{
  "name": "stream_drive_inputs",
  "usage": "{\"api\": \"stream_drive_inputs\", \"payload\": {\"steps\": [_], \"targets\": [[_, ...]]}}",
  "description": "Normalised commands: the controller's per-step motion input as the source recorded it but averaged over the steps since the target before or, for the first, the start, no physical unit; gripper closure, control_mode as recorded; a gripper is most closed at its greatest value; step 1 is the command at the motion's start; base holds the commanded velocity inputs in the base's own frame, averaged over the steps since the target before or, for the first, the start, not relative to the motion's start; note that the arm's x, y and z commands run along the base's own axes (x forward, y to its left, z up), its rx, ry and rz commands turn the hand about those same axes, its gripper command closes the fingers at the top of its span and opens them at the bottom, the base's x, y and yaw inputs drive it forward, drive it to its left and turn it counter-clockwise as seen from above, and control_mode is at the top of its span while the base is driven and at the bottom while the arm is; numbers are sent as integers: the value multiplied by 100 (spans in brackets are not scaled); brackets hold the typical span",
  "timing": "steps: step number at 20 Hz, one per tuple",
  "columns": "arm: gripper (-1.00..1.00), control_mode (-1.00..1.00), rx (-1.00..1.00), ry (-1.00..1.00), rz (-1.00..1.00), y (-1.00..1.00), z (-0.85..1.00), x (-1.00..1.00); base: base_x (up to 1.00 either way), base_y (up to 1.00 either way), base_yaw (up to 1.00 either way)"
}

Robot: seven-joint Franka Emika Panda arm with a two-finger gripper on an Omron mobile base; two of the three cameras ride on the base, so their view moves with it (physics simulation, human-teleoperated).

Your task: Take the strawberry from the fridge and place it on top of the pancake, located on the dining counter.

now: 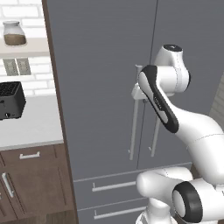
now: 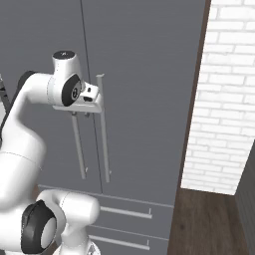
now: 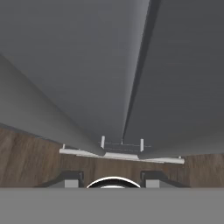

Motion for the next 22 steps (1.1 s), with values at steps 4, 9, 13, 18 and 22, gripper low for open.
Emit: {"api": "stream_drive_inputs", "payload": {"steps": [4, 9, 13, 18, 22], "targets": [[-100, -100, 0, 0, 0, 0, 0, 0, 0, 0, 0], [-100, -100, 0, 0, 0, 0, 0, 0, 0, 0, 0], [-100, -100, 0, 0, 0, 0, 0, 0, 0, 0, 0], [-100, -100, 0, -3, 0, -5, 0, -31, 0, 0, 0], [-100, -100, 1, -6, 0, -14, 0, -66, 0, 0, 0]]}}
